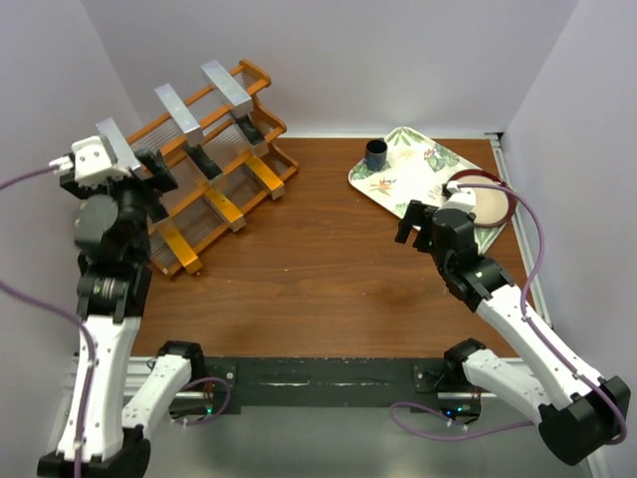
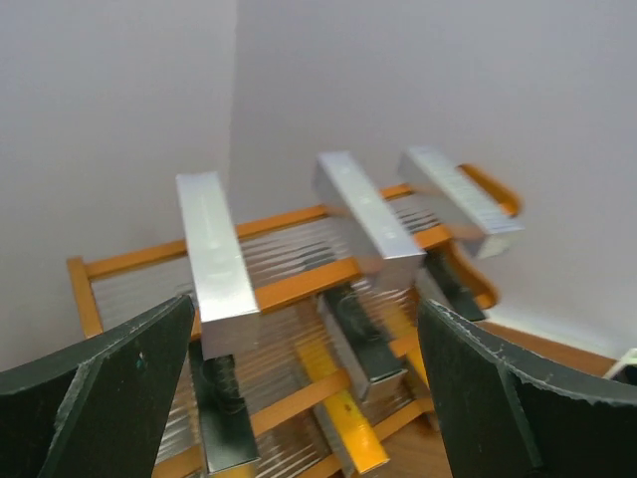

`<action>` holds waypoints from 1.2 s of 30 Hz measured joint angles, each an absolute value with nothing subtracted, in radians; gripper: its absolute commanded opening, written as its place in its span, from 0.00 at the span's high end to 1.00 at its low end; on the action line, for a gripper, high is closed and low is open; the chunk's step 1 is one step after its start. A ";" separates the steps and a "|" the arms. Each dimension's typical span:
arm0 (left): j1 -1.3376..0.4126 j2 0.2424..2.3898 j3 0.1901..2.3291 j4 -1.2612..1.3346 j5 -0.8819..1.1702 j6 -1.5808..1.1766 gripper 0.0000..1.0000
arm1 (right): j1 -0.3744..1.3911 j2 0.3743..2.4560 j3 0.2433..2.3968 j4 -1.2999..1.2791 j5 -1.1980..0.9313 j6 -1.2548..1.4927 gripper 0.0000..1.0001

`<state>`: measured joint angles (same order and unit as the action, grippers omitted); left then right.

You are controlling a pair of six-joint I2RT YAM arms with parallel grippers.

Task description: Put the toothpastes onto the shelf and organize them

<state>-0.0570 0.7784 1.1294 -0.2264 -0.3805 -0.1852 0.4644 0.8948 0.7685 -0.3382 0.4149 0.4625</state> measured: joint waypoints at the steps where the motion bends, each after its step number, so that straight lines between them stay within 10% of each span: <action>1: -0.085 0.733 1.124 -0.225 -0.373 -0.172 0.00 | 0.464 0.885 0.773 -0.345 0.420 0.463 0.02; 14: -0.168 0.259 1.071 -0.320 -0.380 -0.081 0.00 | 0.464 0.692 0.826 -0.472 0.486 0.450 0.02; 36: -0.173 0.176 0.953 -0.361 -0.488 -0.084 0.00 | 0.465 0.451 0.796 -0.478 0.556 0.372 0.02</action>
<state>-0.1734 0.1764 0.9531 -0.3611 -0.4881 -0.0841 0.4648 0.4515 0.7963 -0.4782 0.5556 0.3721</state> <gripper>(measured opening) 0.996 0.985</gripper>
